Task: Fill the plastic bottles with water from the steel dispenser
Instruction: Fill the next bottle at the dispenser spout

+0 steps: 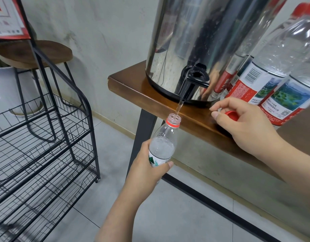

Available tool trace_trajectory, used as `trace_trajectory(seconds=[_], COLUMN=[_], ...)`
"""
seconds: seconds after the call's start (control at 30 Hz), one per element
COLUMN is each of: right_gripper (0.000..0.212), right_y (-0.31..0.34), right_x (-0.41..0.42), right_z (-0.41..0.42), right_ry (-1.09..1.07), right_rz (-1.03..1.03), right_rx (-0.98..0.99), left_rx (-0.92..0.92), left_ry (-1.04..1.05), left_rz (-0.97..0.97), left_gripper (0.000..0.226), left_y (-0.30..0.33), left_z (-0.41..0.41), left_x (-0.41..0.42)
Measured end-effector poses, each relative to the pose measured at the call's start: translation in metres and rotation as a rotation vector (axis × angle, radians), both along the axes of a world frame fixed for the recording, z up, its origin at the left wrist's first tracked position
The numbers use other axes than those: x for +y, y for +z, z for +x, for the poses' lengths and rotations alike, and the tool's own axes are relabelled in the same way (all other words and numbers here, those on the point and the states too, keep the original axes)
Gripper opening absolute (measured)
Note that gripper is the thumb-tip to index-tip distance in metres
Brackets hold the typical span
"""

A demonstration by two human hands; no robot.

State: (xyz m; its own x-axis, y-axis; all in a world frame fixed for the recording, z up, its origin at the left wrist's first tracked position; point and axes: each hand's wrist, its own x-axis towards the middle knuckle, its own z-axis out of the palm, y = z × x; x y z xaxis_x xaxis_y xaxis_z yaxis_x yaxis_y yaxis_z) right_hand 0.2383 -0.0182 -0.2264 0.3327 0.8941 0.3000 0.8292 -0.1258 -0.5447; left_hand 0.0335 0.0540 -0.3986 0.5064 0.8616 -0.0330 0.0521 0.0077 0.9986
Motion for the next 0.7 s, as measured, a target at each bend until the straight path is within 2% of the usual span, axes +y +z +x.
trace_trajectory(seconds=[0.43, 0.7], right_gripper=[0.003, 0.002], right_y=[0.0007, 0.0004], right_x=[-0.0003, -0.0002], right_z=[-0.0004, -0.0004], right_ry=[-0.002, 0.003], right_rz=[-0.018, -0.009], right_rx=[0.010, 0.003], left_rx=[-0.033, -0.020], left_ry=[-0.020, -0.011], left_rz=[-0.021, -0.013], left_gripper=[0.066, 0.063], left_y=[-0.0071, -0.0080], left_z=[0.0031, 0.0040], left_x=[0.0025, 0.0025])
